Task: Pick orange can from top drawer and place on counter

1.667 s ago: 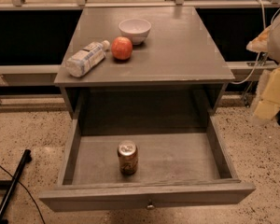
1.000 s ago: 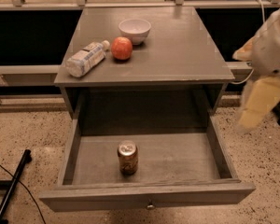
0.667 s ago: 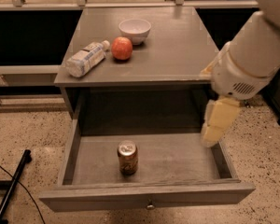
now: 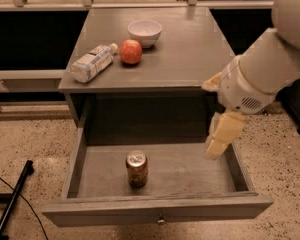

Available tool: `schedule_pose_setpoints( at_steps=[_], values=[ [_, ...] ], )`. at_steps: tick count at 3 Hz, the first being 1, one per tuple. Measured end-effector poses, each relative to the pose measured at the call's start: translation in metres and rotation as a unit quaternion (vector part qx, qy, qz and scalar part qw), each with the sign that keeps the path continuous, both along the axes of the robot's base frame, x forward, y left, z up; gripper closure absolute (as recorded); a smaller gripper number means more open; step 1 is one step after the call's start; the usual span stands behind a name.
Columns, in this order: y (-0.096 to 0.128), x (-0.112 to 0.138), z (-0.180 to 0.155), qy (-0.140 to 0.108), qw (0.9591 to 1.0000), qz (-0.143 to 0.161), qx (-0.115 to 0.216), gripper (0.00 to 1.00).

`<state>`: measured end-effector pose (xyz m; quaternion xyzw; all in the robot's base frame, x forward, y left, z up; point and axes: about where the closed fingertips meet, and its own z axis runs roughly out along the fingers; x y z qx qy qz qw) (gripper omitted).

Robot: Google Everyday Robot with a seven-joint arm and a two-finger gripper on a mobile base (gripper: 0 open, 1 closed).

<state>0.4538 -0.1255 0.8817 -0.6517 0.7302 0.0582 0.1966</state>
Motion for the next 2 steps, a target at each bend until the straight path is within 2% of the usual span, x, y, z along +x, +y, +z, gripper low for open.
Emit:
schedule_pose_setpoints(
  at_steps=[1,2],
  values=[
    [0.027,0.02,-0.039,-0.01,0.9926,0.033,0.116,0.0],
    [0.077,0.025,-0.066,-0.017,0.9708,0.082,0.225,0.0]
  ],
)
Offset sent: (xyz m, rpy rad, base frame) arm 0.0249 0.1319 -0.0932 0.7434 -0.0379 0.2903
